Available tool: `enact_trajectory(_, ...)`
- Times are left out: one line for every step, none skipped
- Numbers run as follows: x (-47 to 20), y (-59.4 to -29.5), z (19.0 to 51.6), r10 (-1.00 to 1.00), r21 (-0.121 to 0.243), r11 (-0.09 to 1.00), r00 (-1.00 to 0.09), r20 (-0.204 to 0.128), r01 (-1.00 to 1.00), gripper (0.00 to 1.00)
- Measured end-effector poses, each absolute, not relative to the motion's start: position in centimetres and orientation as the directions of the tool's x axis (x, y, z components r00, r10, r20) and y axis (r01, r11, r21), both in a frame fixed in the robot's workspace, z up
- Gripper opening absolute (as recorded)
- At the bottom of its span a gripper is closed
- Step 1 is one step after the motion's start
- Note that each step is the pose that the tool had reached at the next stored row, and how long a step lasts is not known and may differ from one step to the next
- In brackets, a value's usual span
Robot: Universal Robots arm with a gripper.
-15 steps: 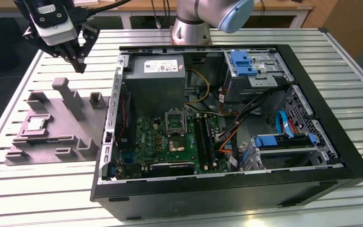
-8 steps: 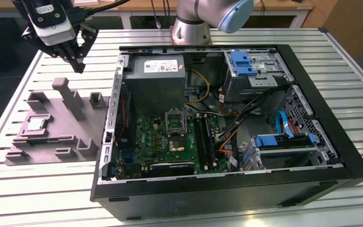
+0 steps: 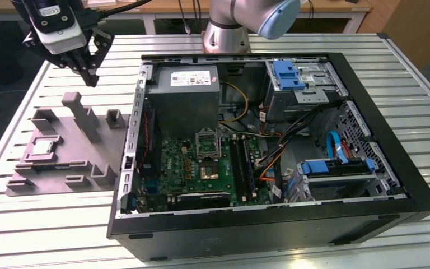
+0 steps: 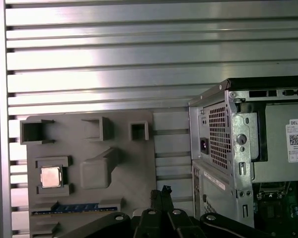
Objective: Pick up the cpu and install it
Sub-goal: 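Reach for the cpu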
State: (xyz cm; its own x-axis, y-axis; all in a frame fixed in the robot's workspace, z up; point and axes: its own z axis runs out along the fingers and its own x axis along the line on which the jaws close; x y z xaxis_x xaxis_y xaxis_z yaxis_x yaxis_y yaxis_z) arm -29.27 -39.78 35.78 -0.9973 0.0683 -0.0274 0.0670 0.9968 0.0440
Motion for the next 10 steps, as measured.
enact_trajectory(-29.29, -39.78, 35.78, 0.068, 0.044, 0.997, -0.997, -0.027, 0.067, 0.11)
enact_trajectory(-29.32, -39.78, 35.78, 0.068, 0.044, 0.997, -0.997, -0.027, 0.067, 0.11)
enact_trajectory(-29.35, -39.78, 35.78, 0.068, 0.044, 0.997, -0.997, -0.027, 0.067, 0.11)
enact_trajectory(-29.35, -39.78, 35.78, 0.068, 0.044, 0.997, -0.997, -0.027, 0.067, 0.11)
enact_trajectory(-29.37, -39.78, 35.78, 0.068, 0.044, 0.997, -0.997, -0.027, 0.067, 0.11)
enact_trajectory(-29.39, -39.78, 35.78, 0.068, 0.044, 0.997, -0.997, -0.027, 0.067, 0.11)
enact_trajectory(-29.4, -39.78, 35.78, 0.068, 0.044, 0.997, -0.997, -0.027, 0.067, 0.11)
enact_trajectory(-29.41, -39.78, 35.77, 0.068, 0.044, 0.997, -0.997, -0.027, 0.067, 0.11)
enact_trajectory(-29.43, -39.78, 35.78, 0.068, 0.044, 0.997, -0.997, -0.027, 0.067, 0.11)
enact_trajectory(-29.43, -39.78, 35.78, 0.068, 0.044, 0.997, -0.997, -0.027, 0.067, 0.11)
